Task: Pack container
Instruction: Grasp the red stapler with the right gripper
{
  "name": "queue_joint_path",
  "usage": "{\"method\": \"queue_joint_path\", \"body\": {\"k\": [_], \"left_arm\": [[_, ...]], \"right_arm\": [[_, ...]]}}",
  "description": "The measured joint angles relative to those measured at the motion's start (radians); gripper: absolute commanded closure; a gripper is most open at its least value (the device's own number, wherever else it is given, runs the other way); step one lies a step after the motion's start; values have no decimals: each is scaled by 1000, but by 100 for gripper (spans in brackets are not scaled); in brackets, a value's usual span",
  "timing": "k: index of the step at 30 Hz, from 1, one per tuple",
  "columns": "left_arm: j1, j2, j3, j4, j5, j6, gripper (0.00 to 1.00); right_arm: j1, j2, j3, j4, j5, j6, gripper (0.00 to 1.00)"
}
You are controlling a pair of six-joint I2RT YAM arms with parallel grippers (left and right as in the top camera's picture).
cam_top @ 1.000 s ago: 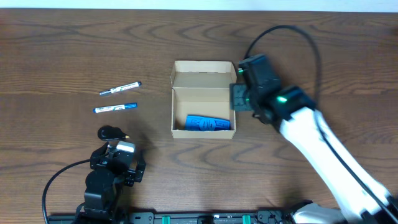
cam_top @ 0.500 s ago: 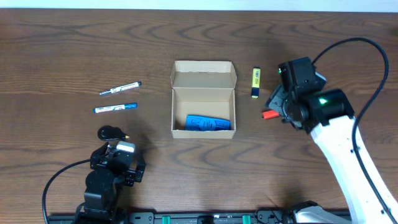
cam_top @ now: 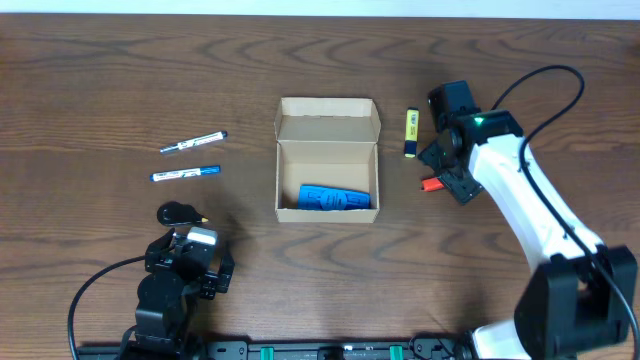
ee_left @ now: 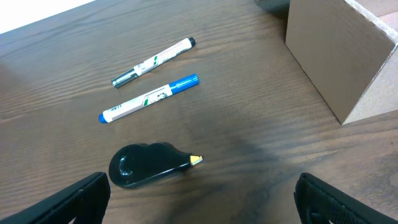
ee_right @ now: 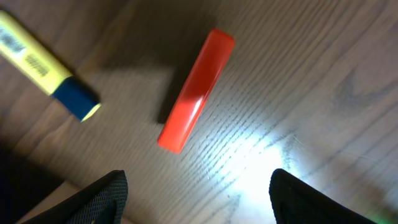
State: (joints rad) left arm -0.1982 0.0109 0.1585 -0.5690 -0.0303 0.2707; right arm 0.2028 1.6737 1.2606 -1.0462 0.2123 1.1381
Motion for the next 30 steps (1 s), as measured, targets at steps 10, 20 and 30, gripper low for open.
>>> {"method": "queue_joint_path", "body": {"k": [10, 20, 30], "left_arm": [[0, 0, 0, 0, 0, 0, 5], [0, 0, 0, 0, 0, 0, 5], [0, 0, 0, 0, 0, 0, 5]], "right_arm": [[-74, 111, -1, 66, -75, -11, 21], [-81, 190, -2, 126, -108, -46, 19], [-98, 238, -2, 167, -126, -69, 20]]}}
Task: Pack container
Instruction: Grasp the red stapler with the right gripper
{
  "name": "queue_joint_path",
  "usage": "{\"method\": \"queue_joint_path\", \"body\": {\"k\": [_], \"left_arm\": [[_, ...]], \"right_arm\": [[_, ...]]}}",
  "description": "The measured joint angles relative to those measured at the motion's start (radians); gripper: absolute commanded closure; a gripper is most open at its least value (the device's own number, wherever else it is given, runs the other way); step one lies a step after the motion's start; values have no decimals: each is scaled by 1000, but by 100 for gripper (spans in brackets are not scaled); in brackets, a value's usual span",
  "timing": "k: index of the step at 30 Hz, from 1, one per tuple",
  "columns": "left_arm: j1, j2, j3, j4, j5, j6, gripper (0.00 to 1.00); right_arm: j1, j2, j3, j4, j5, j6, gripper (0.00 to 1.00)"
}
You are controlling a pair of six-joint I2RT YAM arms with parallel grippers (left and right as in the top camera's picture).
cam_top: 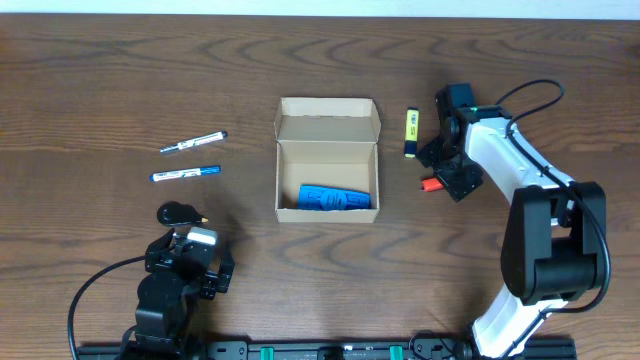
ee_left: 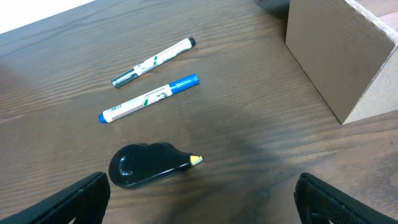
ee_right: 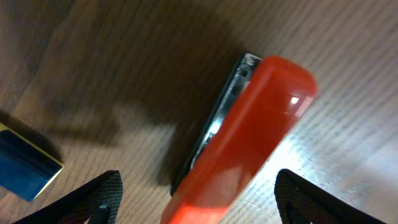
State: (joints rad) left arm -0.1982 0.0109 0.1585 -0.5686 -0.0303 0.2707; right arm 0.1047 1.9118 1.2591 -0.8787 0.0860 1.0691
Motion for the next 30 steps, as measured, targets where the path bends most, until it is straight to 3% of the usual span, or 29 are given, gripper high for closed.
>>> {"method": "queue_joint_path", "body": {"k": [17, 21, 30], "left_arm": [[0, 0, 0, 0, 0, 0, 5], [0, 0, 0, 0, 0, 0, 5], [0, 0, 0, 0, 0, 0, 5]], "right_arm": [[-7, 61, 0, 50, -52, -14, 31], [-10, 61, 0, 51, -57, -21, 42], [-10, 61, 0, 49, -67, -28, 78]]}}
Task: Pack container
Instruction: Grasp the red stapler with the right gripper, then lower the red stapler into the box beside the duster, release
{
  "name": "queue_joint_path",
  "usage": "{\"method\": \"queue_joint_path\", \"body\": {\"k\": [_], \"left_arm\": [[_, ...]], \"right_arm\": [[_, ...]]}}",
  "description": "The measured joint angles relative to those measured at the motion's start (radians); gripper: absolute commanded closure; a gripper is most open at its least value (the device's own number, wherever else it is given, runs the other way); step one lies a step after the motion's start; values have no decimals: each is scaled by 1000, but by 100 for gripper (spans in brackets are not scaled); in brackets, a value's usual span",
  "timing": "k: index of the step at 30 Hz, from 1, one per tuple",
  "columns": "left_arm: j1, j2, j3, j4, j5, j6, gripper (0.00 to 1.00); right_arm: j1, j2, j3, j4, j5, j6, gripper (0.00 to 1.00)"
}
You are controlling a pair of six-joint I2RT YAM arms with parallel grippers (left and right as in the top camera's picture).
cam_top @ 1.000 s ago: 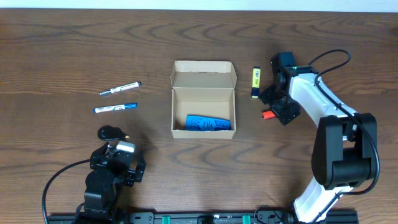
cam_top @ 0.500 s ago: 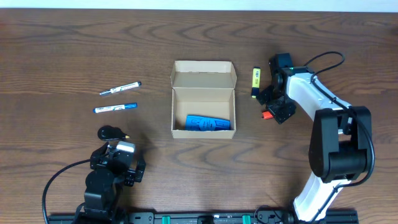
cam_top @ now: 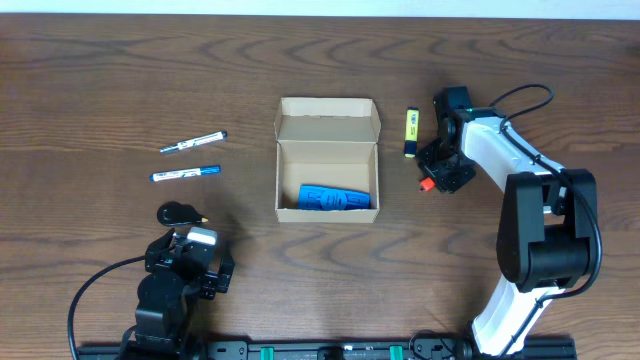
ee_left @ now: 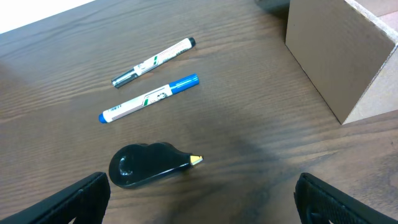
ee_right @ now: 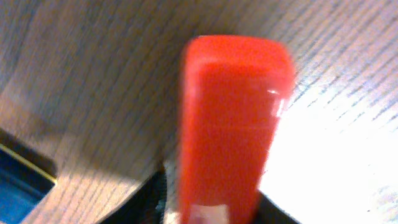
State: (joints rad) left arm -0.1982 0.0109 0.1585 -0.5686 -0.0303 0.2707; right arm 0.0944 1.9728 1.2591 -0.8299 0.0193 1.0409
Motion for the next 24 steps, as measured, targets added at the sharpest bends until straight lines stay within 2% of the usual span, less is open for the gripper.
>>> {"method": "queue_joint_path", "body": {"k": [2, 4, 5, 13, 18, 24], "left_arm": [[0, 0, 0, 0, 0, 0, 5], [0, 0, 0, 0, 0, 0, 5], [0, 0, 0, 0, 0, 0, 5], [0, 0, 0, 0, 0, 0, 5], [0, 0, 0, 0, 0, 0, 5], [0, 0, 0, 0, 0, 0, 5]], "right_arm": [[0, 0, 0, -3, -3, -2, 82], [-1, -1, 0, -6, -12, -8, 95], [-2, -1, 2, -10, -22, -10, 99], [-13, -60, 3, -68, -69, -60, 99], [8, -254, 5, -51, -38, -130, 99], [117, -478, 35, 21, -14, -257, 99]]}}
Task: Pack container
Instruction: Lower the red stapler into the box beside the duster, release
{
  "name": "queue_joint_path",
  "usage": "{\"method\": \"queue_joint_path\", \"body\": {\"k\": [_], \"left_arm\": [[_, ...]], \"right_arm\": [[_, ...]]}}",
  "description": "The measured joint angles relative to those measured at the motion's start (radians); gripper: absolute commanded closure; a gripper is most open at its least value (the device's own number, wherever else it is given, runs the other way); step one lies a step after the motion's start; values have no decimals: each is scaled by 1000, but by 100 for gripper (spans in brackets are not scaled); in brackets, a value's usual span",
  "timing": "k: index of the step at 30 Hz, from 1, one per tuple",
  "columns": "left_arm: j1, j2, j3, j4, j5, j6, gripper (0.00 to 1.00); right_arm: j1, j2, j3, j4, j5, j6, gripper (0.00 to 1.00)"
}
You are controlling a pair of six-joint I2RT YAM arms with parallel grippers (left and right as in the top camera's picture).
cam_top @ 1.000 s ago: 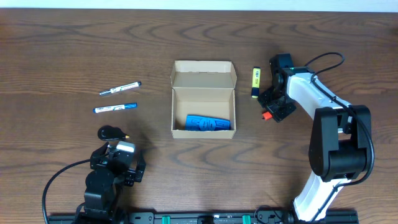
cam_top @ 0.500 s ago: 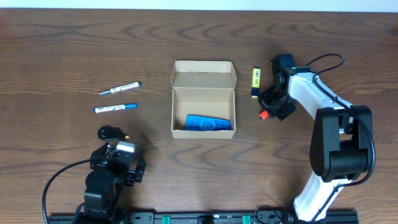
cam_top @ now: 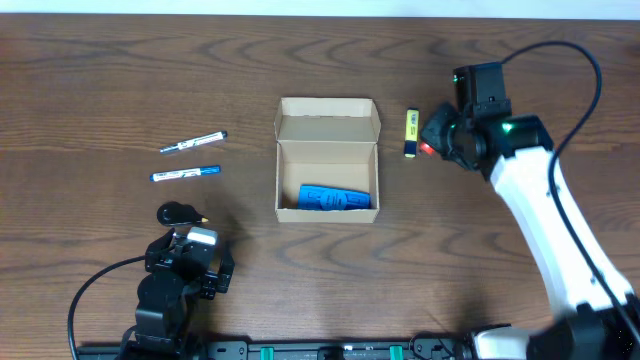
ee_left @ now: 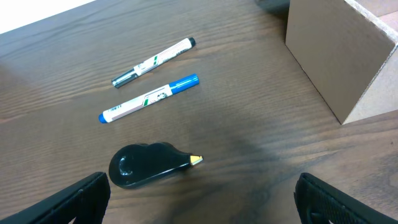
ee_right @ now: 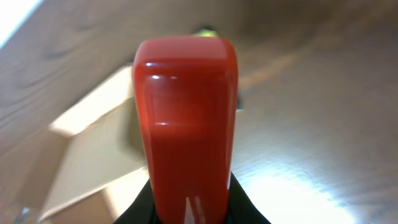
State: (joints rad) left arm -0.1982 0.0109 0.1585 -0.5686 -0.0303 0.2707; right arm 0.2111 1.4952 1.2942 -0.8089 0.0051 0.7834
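The open cardboard box point(cam_top: 327, 160) sits mid-table with a blue object point(cam_top: 334, 198) inside. My right gripper point(cam_top: 436, 143) is shut on a red stapler point(ee_right: 185, 118), held above the table just right of the box, next to a yellow highlighter point(cam_top: 410, 133). The stapler fills the right wrist view, with the box point(ee_right: 93, 149) blurred behind it. Near the front left my left gripper point(ee_left: 199, 199) stands open on the table. A black tape dispenser point(ee_left: 149, 164) lies just ahead of it, with a blue marker point(ee_left: 149, 98) and a black marker point(ee_left: 153, 61) beyond.
The box wall point(ee_left: 339, 59) rises at the right of the left wrist view. The right arm's black cable point(cam_top: 560, 70) loops over the table's right side. Bare wood lies between the markers point(cam_top: 190, 157) and the box.
My right gripper has risen off the table with the red stapler in it and shifted slightly toward the far side. The left arm has not moved.
My right gripper hung open above the red stapler lying right of the box. It then sat lower, close over the stapler, then was closed around it on the table. Now it holds the stapler in the air. The left gripper stayed still throughout.
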Motion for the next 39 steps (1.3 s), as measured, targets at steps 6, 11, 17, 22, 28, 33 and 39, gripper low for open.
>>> {"method": "queue_joint_path", "body": {"k": [6, 11, 17, 22, 28, 33, 39], "left_arm": [[0, 0, 0, 0, 0, 0, 5], [0, 0, 0, 0, 0, 0, 5], [0, 0, 0, 0, 0, 0, 5], [0, 0, 0, 0, 0, 0, 5], [0, 0, 0, 0, 0, 0, 5], [0, 0, 0, 0, 0, 0, 5], [0, 0, 0, 0, 0, 0, 5]], "right_arm": [[117, -28, 1, 84, -24, -203, 99], [233, -26, 1, 146, -63, -521, 99], [332, -23, 1, 133, -128, -998, 99], [357, -6, 1, 106, -246, -1335, 99], [357, 77, 1, 99, -294, -1567, 99], [356, 161, 0, 116, -299, -1693, 99], [349, 229, 0, 208, -289, -1743, 99]]}}
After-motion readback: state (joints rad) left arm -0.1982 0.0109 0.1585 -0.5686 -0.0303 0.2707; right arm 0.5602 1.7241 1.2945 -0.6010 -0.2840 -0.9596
